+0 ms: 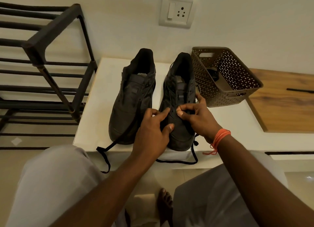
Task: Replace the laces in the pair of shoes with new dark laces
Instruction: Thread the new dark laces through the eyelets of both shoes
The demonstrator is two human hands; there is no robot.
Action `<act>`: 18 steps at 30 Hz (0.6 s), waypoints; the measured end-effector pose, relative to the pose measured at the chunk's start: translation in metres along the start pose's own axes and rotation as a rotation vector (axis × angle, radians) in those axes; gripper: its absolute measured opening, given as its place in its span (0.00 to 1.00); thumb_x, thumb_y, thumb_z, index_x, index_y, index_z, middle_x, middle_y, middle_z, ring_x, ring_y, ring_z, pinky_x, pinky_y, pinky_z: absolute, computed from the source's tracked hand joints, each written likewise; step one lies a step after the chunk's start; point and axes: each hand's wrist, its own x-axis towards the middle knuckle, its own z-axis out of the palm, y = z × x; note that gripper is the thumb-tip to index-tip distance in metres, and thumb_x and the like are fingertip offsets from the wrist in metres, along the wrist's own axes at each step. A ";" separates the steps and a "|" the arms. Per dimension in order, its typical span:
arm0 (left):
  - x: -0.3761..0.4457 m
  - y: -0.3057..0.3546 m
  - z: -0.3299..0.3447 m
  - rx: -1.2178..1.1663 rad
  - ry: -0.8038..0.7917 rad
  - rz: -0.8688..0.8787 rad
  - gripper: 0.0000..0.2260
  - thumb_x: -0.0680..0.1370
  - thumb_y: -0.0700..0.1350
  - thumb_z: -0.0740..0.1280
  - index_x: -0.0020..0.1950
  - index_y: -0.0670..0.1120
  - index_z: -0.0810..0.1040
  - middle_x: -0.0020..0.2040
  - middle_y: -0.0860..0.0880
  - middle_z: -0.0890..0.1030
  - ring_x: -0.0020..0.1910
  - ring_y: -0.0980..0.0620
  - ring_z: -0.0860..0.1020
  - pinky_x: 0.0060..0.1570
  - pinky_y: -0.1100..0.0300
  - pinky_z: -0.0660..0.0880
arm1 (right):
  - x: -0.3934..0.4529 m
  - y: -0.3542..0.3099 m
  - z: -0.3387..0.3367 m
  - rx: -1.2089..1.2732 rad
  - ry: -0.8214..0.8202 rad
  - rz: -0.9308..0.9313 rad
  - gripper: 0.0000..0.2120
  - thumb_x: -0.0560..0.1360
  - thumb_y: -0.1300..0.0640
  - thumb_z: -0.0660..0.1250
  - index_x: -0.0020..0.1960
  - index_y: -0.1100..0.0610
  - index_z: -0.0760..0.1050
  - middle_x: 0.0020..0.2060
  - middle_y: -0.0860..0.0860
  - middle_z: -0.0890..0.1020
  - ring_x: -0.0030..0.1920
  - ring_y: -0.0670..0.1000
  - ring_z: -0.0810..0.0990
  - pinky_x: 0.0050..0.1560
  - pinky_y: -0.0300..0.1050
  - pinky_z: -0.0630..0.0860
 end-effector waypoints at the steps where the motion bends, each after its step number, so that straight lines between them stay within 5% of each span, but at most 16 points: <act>1: 0.000 0.000 0.000 -0.003 -0.002 0.000 0.23 0.77 0.48 0.69 0.72 0.54 0.70 0.61 0.53 0.68 0.48 0.54 0.75 0.53 0.57 0.77 | -0.002 -0.003 -0.001 0.000 0.004 0.003 0.04 0.75 0.57 0.71 0.47 0.49 0.82 0.77 0.53 0.53 0.78 0.55 0.52 0.75 0.57 0.58; 10: 0.001 -0.001 0.001 -0.021 0.000 0.010 0.23 0.77 0.47 0.69 0.72 0.54 0.70 0.59 0.53 0.67 0.47 0.53 0.75 0.52 0.56 0.77 | -0.006 -0.008 -0.003 0.050 -0.011 0.012 0.05 0.76 0.59 0.70 0.51 0.55 0.82 0.76 0.54 0.54 0.76 0.53 0.55 0.76 0.51 0.57; 12: 0.001 -0.002 0.001 -0.024 0.002 0.021 0.23 0.77 0.47 0.69 0.72 0.54 0.70 0.58 0.54 0.67 0.46 0.54 0.74 0.52 0.57 0.77 | -0.005 -0.003 0.001 0.163 -0.016 0.059 0.06 0.76 0.60 0.68 0.51 0.58 0.82 0.71 0.57 0.68 0.71 0.55 0.67 0.73 0.56 0.64; 14: 0.001 -0.005 0.001 -0.022 0.000 0.043 0.23 0.77 0.48 0.68 0.72 0.54 0.70 0.57 0.55 0.66 0.44 0.57 0.73 0.50 0.61 0.75 | -0.004 0.001 0.005 0.305 -0.051 0.108 0.07 0.77 0.63 0.67 0.51 0.61 0.82 0.55 0.60 0.82 0.59 0.58 0.80 0.64 0.58 0.74; 18: -0.001 -0.010 0.003 -0.038 -0.008 0.094 0.22 0.78 0.48 0.67 0.72 0.52 0.70 0.57 0.54 0.66 0.43 0.60 0.71 0.44 0.74 0.68 | 0.000 0.000 0.006 0.425 -0.095 0.202 0.07 0.77 0.65 0.66 0.53 0.62 0.82 0.50 0.60 0.84 0.56 0.59 0.82 0.59 0.51 0.78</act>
